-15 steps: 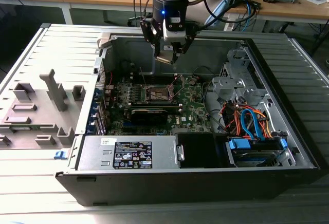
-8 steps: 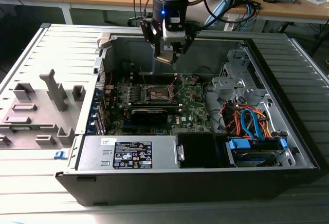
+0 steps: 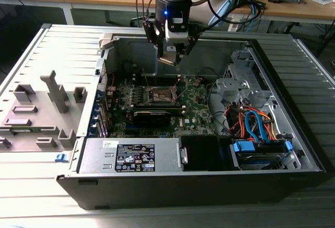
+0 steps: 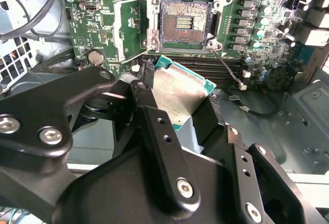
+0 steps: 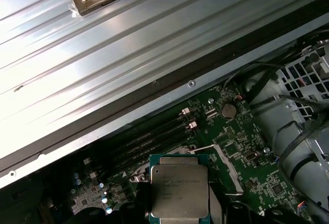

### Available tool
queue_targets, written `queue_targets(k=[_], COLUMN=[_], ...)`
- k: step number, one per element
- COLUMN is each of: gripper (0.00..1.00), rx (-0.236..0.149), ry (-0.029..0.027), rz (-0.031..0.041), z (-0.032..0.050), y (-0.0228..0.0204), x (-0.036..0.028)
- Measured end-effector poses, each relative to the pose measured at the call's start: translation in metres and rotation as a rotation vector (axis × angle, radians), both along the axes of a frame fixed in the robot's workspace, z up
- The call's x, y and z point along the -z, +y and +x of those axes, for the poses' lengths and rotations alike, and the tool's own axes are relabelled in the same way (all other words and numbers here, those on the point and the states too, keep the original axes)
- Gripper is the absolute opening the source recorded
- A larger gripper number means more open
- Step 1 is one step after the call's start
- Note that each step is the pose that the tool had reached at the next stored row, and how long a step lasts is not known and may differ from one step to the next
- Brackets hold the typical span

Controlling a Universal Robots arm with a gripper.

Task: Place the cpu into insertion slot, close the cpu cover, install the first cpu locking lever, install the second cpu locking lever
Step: 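Place the cpu into insertion slot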

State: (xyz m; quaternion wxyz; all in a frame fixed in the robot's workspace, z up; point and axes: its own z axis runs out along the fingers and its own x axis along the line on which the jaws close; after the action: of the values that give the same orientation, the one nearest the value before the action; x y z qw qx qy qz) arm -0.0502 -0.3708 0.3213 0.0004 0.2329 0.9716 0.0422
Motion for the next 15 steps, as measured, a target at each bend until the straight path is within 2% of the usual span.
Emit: queue_targets(k=[15], gripper=[0.54], rx=[0.016], ry=[0.0], rz=[0.0], z=[0.0], y=[0.0], x=[0.0005])
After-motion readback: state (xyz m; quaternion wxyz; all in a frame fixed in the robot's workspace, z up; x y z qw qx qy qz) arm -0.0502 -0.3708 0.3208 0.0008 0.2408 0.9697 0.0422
